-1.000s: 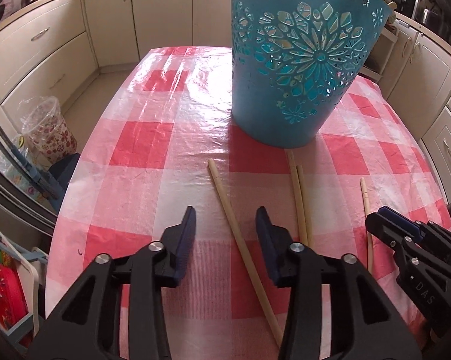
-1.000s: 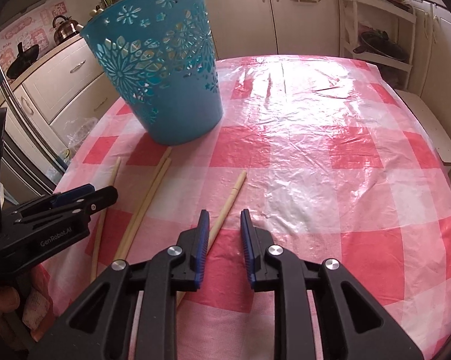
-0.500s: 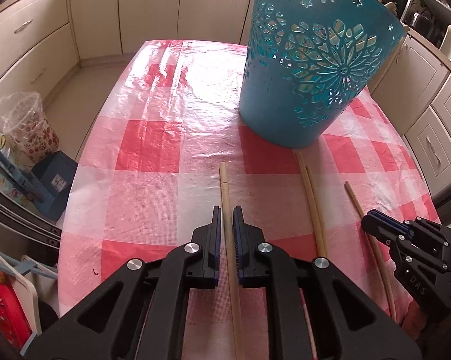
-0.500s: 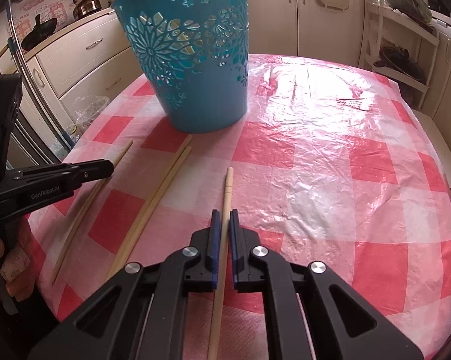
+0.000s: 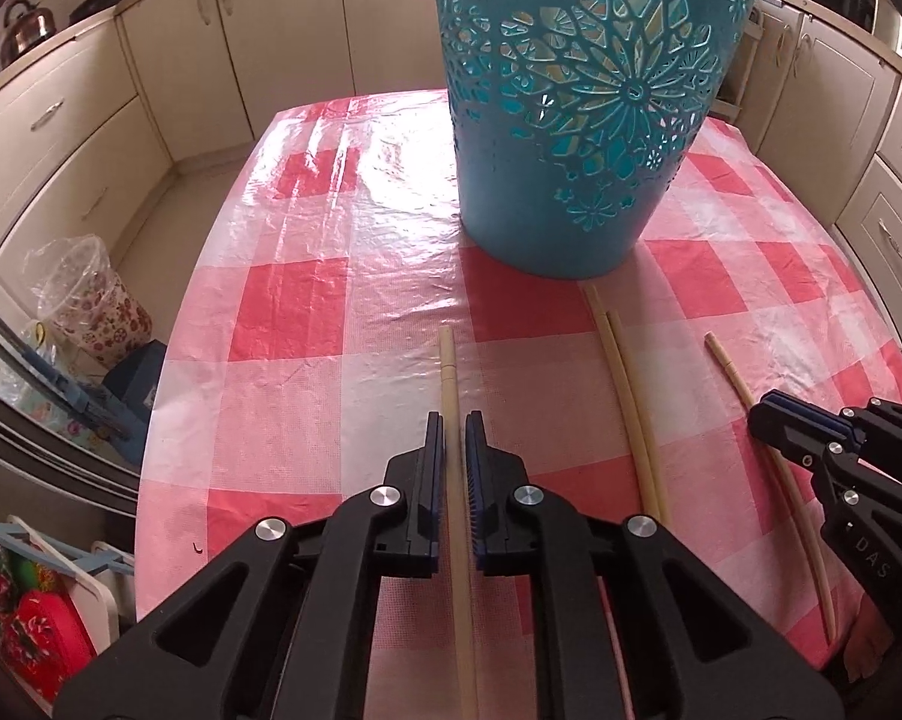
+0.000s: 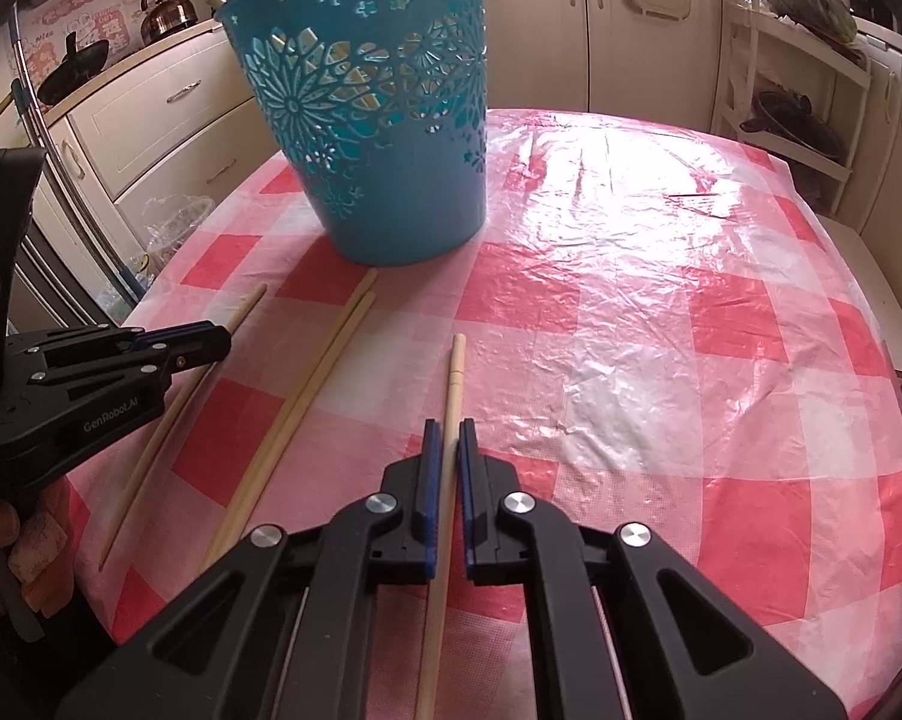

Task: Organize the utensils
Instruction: 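Lift the left tool's stick over the basket and release it inside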

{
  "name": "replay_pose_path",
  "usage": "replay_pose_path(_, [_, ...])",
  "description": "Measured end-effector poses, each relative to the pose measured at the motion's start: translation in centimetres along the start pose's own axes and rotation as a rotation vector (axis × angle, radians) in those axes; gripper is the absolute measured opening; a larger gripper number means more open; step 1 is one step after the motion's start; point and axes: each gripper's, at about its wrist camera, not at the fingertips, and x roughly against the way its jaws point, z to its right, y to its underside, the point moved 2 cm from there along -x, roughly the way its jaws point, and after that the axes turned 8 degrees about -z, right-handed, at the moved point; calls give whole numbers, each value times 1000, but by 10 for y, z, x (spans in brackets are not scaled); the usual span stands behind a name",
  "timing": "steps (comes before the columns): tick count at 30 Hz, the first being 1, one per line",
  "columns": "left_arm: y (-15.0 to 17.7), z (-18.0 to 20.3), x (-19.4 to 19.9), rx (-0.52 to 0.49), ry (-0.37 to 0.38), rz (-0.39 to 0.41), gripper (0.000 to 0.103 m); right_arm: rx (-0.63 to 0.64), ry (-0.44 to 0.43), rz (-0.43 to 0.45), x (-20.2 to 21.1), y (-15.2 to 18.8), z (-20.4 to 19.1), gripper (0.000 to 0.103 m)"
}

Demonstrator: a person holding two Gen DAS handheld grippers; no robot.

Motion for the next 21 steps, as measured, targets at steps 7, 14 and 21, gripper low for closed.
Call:
replay_pose_path(7, [5,6,7,-32,-7,33,5,20,32,19,-1,2,-4,6])
replay_pose_path(14, [15,9,34,-36,6,84,5,28,46,29,-1,3,-5,6])
replay_pose_path(21, [21,9,66,-47,16,147,5,31,60,35,-1,4,-8,6])
